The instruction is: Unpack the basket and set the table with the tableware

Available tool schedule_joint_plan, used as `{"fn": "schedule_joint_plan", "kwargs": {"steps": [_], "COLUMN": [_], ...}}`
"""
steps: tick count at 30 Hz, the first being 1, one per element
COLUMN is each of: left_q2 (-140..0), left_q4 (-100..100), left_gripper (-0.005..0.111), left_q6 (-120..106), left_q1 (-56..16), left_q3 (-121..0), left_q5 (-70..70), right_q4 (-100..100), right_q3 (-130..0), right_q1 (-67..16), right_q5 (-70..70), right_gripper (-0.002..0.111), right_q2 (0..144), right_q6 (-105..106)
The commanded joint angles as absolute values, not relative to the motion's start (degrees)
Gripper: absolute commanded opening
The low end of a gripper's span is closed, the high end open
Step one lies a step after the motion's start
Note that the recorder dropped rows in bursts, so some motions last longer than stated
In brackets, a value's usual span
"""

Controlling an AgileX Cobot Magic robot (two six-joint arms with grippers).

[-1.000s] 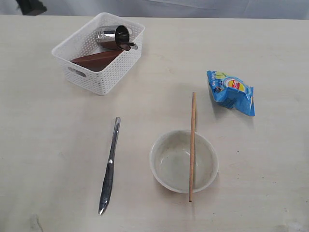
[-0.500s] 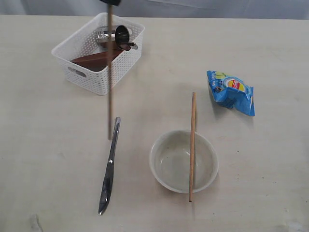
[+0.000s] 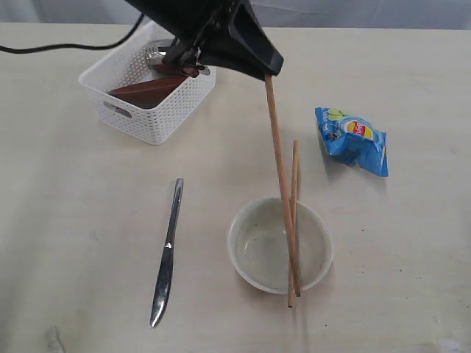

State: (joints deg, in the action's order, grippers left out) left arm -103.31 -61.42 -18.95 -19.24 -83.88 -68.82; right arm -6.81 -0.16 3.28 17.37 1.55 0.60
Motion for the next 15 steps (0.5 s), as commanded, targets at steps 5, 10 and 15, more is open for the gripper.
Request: {"fn": "schedule_joint_plan", "kwargs": {"steps": [5, 10, 15], "left_q2": [-108.34, -108.74, -108.74], "left_q4": [-56.55, -50.54, -48.27], "left_gripper": [0.0, 0.0, 0.0], "left_q6": [-18.98, -17.62, -17.73], "left_q1": [-19.45, -19.45, -19.68], "left_q3": [-87.44, -88.39, -88.39], "left_q5": [-69.96, -69.96, -69.96], "right_q4": [-6.66, -6.66, -6.66], "right_q3": [0.0, 0.0, 0.0], "right_q1": [3.08, 3.08, 3.08], "right_q5": [17.0, 17.0, 17.0], "right_gripper": [0.0, 0.0, 0.0], "right_q2": [1.38, 1.38, 1.38], "right_q6": [0.83, 0.83, 0.83]}}
